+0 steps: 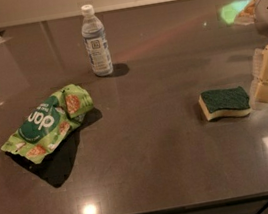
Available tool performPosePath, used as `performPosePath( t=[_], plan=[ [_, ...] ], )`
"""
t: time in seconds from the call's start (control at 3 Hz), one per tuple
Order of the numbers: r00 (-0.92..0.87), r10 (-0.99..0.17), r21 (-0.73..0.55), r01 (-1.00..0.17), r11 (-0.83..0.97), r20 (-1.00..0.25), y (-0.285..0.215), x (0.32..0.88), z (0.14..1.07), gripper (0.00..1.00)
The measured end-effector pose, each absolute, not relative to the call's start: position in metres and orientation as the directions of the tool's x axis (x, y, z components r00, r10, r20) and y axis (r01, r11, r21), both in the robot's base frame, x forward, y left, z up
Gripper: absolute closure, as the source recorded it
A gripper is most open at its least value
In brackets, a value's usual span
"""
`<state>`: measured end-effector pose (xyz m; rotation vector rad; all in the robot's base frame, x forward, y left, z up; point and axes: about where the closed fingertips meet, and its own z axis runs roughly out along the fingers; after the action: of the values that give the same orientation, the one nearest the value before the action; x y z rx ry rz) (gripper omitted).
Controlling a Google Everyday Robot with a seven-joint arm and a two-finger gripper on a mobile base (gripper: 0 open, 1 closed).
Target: Pick sponge
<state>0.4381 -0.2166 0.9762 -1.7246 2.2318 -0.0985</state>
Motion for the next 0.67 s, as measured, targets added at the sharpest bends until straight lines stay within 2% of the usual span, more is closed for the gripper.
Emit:
performPosePath(
  t=[0.67],
  plan=[
    [-0.236,-0.953,-0.233,-0.932,0.277,-0.189,-0.2249,0.4435,0.9723,0.0]
  ],
)
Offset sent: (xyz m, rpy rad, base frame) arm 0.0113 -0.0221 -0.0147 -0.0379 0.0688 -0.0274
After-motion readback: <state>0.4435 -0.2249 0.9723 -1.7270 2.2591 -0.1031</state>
